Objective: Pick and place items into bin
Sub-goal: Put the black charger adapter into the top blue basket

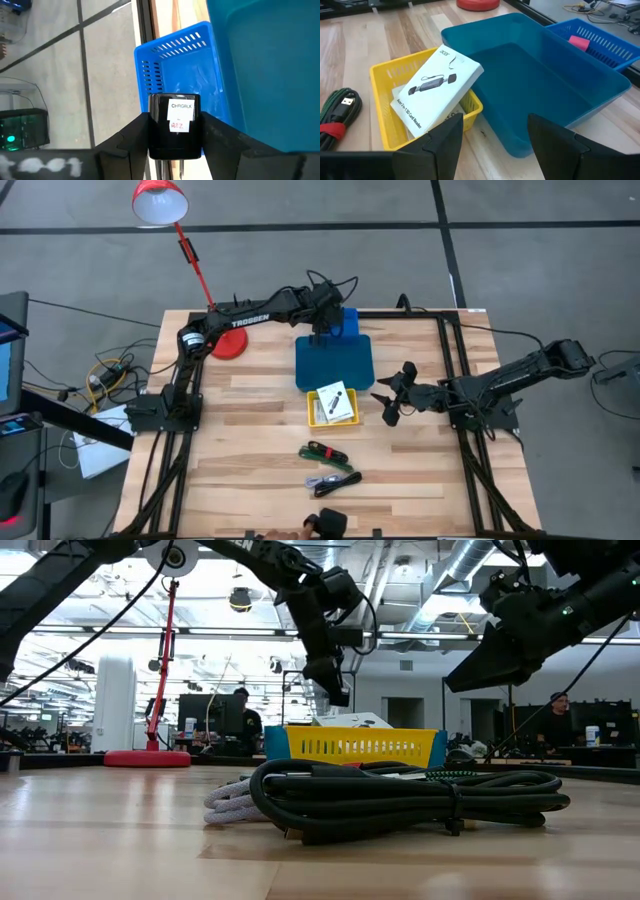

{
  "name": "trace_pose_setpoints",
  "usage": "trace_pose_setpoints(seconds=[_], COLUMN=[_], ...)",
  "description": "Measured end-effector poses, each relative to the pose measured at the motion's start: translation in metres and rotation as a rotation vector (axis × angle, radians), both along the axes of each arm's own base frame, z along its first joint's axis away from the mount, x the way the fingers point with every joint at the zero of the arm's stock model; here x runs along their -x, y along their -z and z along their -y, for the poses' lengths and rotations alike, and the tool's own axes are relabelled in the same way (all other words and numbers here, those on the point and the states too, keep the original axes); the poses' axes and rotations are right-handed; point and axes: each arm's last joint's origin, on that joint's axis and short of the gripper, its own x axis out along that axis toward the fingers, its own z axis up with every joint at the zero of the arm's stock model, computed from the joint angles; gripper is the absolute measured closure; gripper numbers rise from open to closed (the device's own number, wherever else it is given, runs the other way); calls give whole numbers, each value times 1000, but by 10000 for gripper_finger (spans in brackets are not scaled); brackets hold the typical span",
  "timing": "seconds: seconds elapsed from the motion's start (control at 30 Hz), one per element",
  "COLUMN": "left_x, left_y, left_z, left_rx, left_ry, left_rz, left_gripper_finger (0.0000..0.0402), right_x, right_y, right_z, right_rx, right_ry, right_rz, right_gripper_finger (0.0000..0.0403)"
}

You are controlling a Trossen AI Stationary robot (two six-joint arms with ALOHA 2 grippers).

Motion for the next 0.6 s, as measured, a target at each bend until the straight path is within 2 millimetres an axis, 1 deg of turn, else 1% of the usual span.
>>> trace_pose_setpoints(seconds=[0.6], left_x=[-4], left_y=[-3], left_z=[1], left_rx=[-66], left_ry=[-10], left_rz=[7], left_gripper_finger=[257], right_x=[0], right_y=[0], right_z=[0], right_rx=[0], right_ry=[1], right_rz=[0], right_gripper_finger=[188])
